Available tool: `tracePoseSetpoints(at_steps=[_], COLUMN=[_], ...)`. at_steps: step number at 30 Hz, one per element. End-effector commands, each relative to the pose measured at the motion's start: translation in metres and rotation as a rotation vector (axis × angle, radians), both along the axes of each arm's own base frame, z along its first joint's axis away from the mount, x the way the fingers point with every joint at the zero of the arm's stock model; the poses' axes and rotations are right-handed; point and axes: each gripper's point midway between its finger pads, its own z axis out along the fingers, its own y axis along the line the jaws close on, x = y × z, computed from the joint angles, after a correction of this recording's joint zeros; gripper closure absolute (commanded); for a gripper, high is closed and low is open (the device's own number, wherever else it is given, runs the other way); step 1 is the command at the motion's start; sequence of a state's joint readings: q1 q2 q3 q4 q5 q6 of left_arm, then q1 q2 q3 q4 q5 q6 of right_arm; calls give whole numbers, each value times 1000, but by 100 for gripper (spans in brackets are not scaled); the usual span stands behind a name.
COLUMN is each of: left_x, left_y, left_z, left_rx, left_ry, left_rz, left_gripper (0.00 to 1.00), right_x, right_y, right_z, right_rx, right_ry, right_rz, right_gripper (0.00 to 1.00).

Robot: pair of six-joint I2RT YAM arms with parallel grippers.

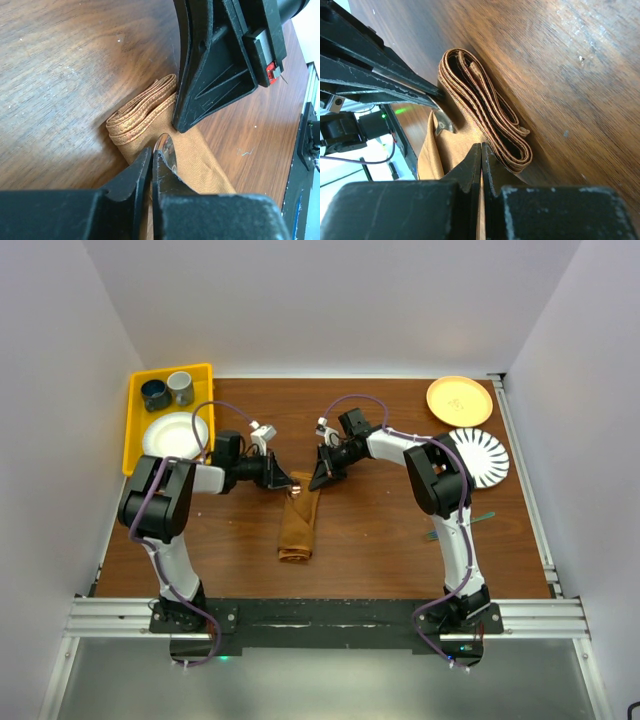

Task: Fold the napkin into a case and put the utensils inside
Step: Insert the spoon into the folded napkin, then pick up the fork from the corner of the board.

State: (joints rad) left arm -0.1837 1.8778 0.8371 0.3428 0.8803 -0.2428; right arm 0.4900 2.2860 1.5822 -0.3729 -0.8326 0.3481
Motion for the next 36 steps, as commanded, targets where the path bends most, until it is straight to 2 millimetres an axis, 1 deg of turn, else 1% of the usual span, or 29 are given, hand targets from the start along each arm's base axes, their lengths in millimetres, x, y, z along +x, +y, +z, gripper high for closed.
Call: tracePoseSetpoints(at_steps=[1,2,3,4,6,7,11,13,15,16,17,18,19,20,21,22,23,24,26,27,28,29,30,31,32,33,34,35,36], left_x=[5,8,9,11,15,17,24,28,30,31,31,31,31,30,31,31,32,33,34,33,29,25,21,15,12,9,3,-1,-4], left_y=[0,0,1,1,2,3,3,4,5,7,7,8,9,9,9,8,7,6,4,3,1,0,-2,-4,-3,-4,-6,-6,-6], left_z=[16,18,20,26,31,39,59,72,84,86,89,95,97,100,105,108,113,117,125,128,131,132,129,127,122,122,122,119,121], left_rx=[3,11,18,25,50,53,104,124,136,147,152,153,163,160,157,152,145,143,133,133,123,118,115,107,117,111,100,103,98], left_ry=[-74,-87,-97,-129,-169,-202,-321,-393,-443,-454,-465,-470,-499,-510,-530,-540,-558,-571,-590,-604,-611,-606,-613,-597,-568,-563,-565,-560,-579], left_rz=[1,10,17,17,29,32,45,47,39,40,33,32,19,13,11,7,3,-3,-13,-29,-57,-79,-113,-151,-158,-169,-196,-211,-224], left_gripper=[85,80,77,73,70,68,61,56,53,50,50,49,48,48,47,47,47,47,47,47,46,46,46,46,46,46,46,46,46], right_x=[0,0,0,0,0,0,0,2,6,3,10,11,8,13,14,8,11,10,5,0,-5,-17,-25,-31,-47,-55,-61,-77,-79], right_y=[-6,-5,-5,-6,-5,-6,-5,-4,-1,-3,-1,-3,-7,-6,-8,-17,-20,-25,-50,-63,-89,-110,-130,-162,-191,-213,-245,-270,-297], right_z=[-20,-19,-19,-19,-18,-19,-16,-8,7,11,29,36,43,61,70,75,97,105,115,130,130,120,128,121,100,95,96,82,79], right_rx=[-66,-64,-64,-65,-64,-65,-63,-51,-31,-32,-19,-25,-37,-28,-36,-57,-51,-59,-115,-134,-182,-228,-267,-315,-389,-429,-474,-535,-578], right_ry=[-11,-16,-16,-16,-16,-16,-25,-46,-83,-92,-139,-161,-176,-228,-255,-277,-333,-361,-421,-470,-500,-480,-518,-529,-476,-475,-505,-463,-463], right_rz=[4,7,7,6,7,6,13,25,45,74,87,102,137,149,163,209,221,235,283,299,347,378,398,443,479,502,541,584,577], right_gripper=[100,100,100,100,100,100,100,100,100,91,85,79,70,65,61,59,52,48,37,36,34,32,29,29,28,27,27,27,27])
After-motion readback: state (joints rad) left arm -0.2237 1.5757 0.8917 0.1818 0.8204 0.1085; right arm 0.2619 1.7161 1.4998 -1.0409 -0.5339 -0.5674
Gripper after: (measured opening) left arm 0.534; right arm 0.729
